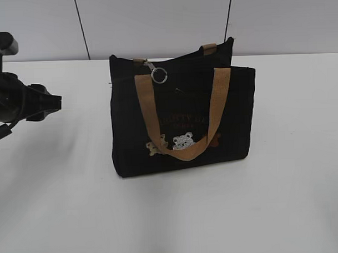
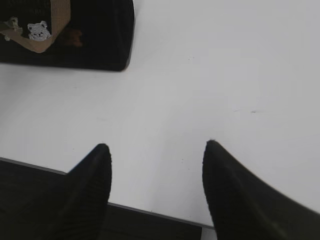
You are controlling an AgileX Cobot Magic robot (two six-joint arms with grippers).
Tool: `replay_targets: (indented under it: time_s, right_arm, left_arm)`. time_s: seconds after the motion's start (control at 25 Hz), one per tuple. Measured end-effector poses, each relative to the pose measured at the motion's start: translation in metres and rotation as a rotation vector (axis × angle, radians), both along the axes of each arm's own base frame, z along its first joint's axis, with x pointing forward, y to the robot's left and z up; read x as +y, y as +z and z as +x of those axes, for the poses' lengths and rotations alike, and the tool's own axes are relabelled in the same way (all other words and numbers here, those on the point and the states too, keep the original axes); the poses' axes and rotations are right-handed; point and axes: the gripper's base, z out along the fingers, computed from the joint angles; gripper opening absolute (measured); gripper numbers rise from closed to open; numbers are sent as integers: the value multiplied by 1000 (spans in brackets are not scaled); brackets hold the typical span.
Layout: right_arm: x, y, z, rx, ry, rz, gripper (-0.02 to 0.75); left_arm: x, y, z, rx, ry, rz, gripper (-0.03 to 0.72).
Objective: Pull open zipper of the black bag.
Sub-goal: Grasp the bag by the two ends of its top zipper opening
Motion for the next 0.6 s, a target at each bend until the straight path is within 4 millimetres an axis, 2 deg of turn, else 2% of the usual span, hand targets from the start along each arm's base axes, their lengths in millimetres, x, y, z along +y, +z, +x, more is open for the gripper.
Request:
replay_targets:
  time_s: [0.12,0.28,0.44,0.6]
  right_arm:
    - [0,0,0,0,0,0,441]
    - [0,0,0,0,0,0,441]
    - [0,0,0,0,0,0,441]
    - [0,0,0,0,0,0,441]
  left_arm:
    - [-5,-6,7,78,31,-71,305]
    - [-8,6,17,75,24,-106,305]
    - [6,20,31,125,31,-156,305]
    - [24,23,46,183,25,-170,305]
